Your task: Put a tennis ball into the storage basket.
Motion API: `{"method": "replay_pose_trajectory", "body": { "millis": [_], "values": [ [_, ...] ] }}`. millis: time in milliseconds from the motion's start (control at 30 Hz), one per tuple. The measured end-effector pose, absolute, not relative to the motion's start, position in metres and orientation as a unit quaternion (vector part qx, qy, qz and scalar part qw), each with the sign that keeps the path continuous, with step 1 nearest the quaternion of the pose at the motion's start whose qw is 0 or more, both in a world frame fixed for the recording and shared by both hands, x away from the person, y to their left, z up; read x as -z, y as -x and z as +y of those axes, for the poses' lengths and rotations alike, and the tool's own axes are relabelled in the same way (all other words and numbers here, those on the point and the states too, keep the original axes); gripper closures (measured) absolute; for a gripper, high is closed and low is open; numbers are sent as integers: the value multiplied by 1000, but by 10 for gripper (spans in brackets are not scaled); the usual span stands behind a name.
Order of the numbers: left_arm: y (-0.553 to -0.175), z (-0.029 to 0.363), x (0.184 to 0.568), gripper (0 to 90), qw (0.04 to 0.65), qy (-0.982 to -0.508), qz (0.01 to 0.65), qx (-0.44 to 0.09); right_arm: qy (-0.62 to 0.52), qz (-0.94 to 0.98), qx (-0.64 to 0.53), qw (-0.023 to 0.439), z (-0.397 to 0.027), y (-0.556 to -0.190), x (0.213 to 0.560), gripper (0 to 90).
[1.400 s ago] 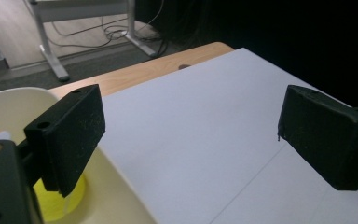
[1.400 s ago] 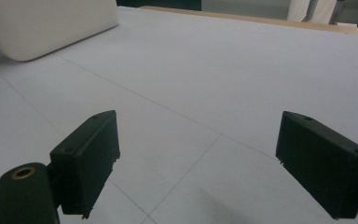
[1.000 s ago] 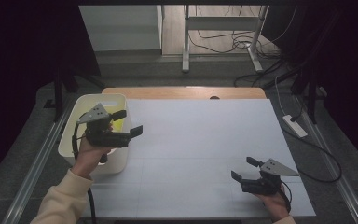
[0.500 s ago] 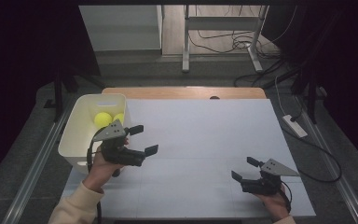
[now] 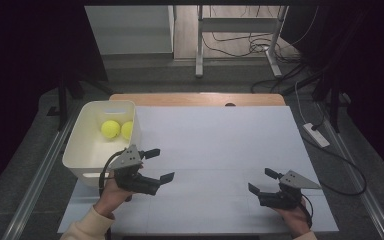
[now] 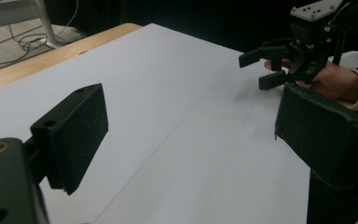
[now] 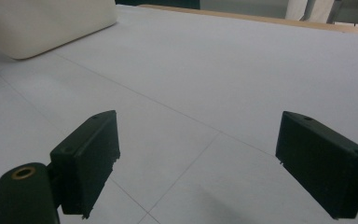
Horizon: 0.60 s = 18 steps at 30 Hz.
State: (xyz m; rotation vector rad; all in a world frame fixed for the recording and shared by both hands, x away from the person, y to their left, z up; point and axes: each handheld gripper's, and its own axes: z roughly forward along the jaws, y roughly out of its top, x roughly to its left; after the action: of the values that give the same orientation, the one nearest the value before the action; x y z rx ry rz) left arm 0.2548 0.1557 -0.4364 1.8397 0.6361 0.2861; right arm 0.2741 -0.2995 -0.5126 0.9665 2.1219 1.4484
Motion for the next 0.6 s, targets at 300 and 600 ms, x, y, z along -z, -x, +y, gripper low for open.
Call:
{"method": "replay_pose_trajectory", "body": {
  "millis": [300, 600],
  "values": [
    [-236, 151, 459, 100, 535, -794, 261, -123, -344, 759, -517, 197, -299, -273, 513, 135],
    [-235, 154, 489, 97, 514, -804, 274, -116, -342, 759, -517, 197, -299, -274, 513, 136]
  ]
}}
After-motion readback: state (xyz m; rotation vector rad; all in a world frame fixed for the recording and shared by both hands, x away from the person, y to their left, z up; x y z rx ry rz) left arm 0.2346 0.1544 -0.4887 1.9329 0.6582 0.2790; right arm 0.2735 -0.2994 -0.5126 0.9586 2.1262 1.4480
